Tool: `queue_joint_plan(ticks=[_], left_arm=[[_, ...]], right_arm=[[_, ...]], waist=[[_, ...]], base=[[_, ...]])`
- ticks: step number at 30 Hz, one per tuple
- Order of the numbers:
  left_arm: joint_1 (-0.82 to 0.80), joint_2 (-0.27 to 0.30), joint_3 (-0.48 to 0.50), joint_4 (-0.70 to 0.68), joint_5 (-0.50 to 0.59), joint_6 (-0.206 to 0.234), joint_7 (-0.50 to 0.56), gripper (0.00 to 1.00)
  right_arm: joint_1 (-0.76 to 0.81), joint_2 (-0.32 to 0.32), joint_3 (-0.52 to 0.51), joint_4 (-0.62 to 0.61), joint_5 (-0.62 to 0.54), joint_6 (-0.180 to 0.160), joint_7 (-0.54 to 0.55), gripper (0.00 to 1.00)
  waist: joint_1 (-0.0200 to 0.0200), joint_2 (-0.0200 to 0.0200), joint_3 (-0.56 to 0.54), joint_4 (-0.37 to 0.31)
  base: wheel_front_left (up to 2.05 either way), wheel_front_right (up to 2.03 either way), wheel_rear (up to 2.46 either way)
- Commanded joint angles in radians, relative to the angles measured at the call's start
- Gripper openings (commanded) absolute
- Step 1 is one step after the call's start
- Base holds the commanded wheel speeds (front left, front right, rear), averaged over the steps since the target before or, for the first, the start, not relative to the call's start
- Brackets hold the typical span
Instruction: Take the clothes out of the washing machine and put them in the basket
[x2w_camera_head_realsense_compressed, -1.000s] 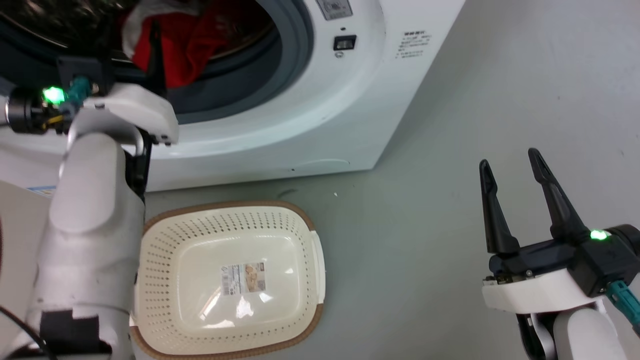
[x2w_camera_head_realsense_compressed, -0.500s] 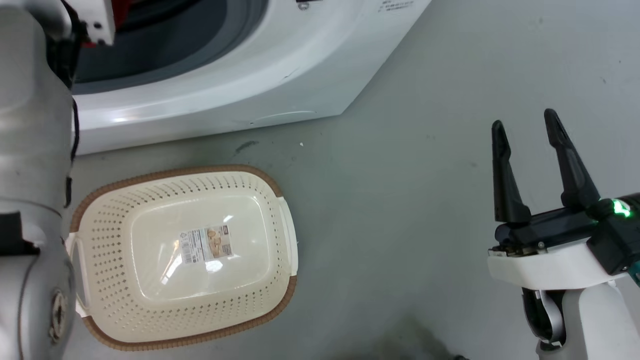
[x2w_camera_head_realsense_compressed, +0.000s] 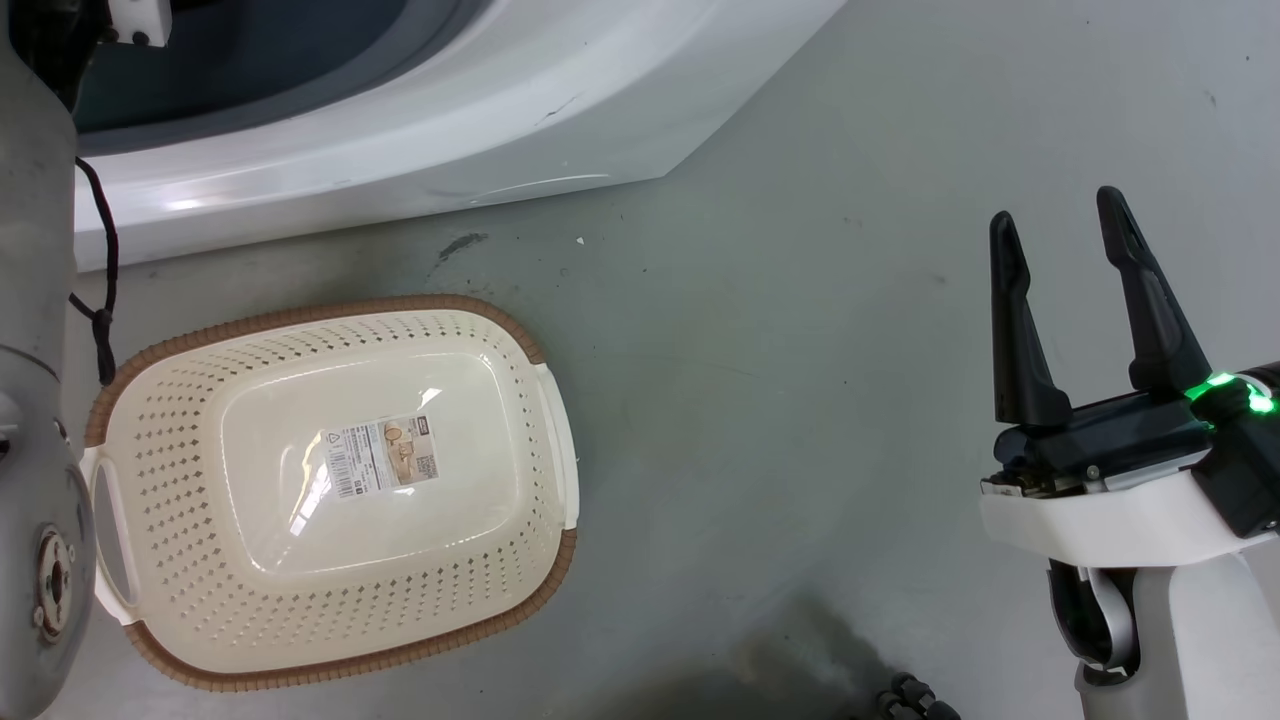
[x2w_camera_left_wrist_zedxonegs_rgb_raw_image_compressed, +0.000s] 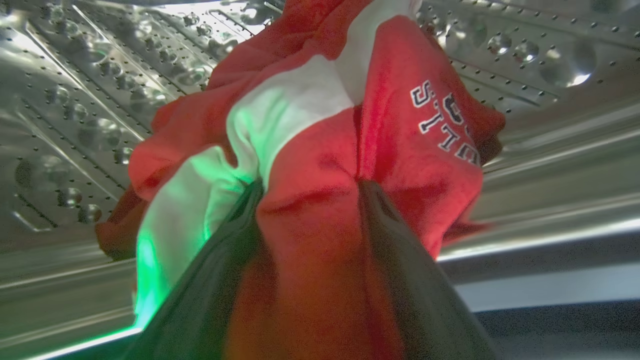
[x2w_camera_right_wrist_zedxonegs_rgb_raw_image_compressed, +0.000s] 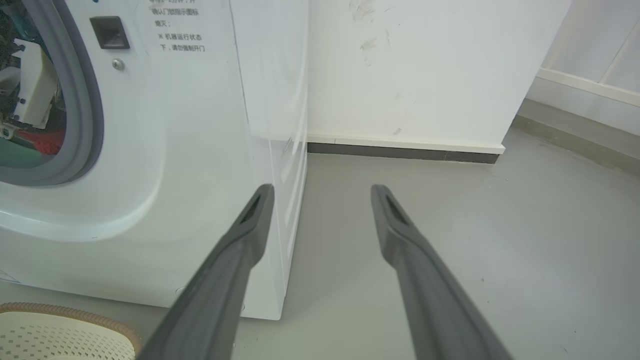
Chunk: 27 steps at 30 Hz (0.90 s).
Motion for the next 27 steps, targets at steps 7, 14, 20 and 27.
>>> queue_joint_plan(ticks=[7,14,20,27], left_arm=[[-0.016,-0.006,-0.02,0.018,-0.017,-0.002,0.041,1.0],[0.004,-0.009,-0.035,0.026,-0.034,-0.002,0.043,0.0],[0.026,-0.011,-0.033,0.022,-0.059,-0.001,-0.001,0.0],[0.088,-0.031,-0.059,-0.002,-0.112,-0.001,-0.125,0.0]], right_arm=[[-0.021,0.003,-0.004,-0.002,0.006,-0.001,-0.002,1.0],[-0.025,0.003,-0.004,-0.005,0.001,-0.001,-0.002,1.0],[-0.011,0.003,0.0,0.0,-0.011,-0.001,-0.002,1.0],[0.009,0.003,0.011,0.014,-0.021,-0.001,-0.002,1.0]], waist=[[-0.0002,0.0,0.015,0.004],[-0.0002,0.0,0.013,0.006],[-0.0002,0.0,-0.011,0.011],[-0.0002,0.0,-0.093,0.026]], base=[[0.0,0.0,0.0],[0.0,0.0,0.0],[0.0,0.0,0.0],[0.0,0.0,0.0]])
